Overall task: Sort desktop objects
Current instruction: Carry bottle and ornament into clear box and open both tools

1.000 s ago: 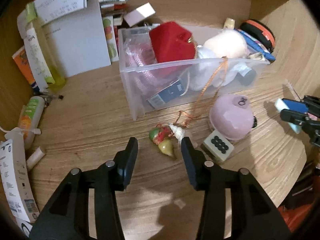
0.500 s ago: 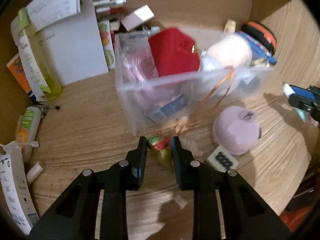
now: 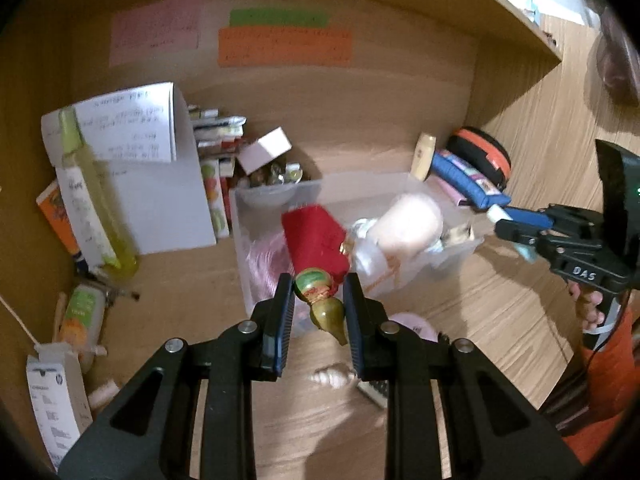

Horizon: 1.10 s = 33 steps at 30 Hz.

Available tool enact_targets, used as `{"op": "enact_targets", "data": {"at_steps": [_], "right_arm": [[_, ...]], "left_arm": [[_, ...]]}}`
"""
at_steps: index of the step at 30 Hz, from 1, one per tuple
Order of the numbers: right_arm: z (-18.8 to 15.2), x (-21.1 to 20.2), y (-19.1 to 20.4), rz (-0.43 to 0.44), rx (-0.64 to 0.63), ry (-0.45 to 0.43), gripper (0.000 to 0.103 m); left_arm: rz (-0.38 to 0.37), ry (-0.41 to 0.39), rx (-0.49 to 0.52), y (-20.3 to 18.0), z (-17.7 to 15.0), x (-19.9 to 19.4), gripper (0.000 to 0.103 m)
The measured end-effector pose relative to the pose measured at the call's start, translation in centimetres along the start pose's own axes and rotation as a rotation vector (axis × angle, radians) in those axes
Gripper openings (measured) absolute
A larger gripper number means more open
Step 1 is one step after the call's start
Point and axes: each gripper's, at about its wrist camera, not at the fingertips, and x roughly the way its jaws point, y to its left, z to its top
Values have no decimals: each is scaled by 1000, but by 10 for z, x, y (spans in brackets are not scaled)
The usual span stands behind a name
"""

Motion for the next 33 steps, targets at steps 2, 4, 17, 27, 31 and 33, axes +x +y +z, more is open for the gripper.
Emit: {"op": "enact_targets", "data": {"at_steps": [2,4,17,27,31,33], "right_arm": [[4,3,-2,6,5,-6,23],[8,8,-4,6,10,-7,23],[25,50,-20,-40,65,44,23],[21,79,-21,-75,57,94,23],[20,81,-20,-79,48,92,23],[21,81,-19,-76,44,88,23]], "left_arm": [[-7,-9,-6,1,3,1,24],[-9,-17,-10,3,8,3,24],[15,33,-48,22,15,56,24],[-22,47,-50,26,6,74,24],[-21,45,-51,27,5,75,24],[-20,44,-52,26,6,75,24]]}}
